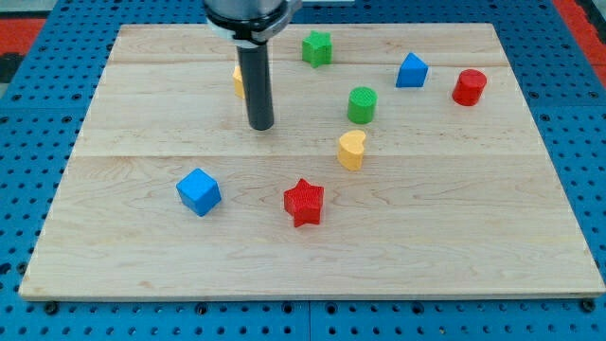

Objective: Push the green circle vertically above the red star

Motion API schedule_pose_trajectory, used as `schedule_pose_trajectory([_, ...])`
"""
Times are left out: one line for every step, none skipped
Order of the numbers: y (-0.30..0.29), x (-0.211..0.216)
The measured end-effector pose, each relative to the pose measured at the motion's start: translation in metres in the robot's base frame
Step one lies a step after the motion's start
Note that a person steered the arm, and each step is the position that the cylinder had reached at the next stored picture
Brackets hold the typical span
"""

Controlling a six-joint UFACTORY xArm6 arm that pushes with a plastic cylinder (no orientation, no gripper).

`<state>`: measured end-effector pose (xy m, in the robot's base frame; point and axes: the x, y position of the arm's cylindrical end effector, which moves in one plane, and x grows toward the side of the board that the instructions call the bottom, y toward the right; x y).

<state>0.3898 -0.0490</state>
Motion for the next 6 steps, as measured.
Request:
schedule_pose_trajectory([0.019,-0.024])
schedule_pose_trajectory([0.066,-0.053])
schedule_pose_trajectory([0.107,-0.075])
schedule_pose_trajectory([0.129,-0.060])
schedule_pose_trajectory([0.152,-0.040])
schedule_pose_trajectory([0.158,-0.035])
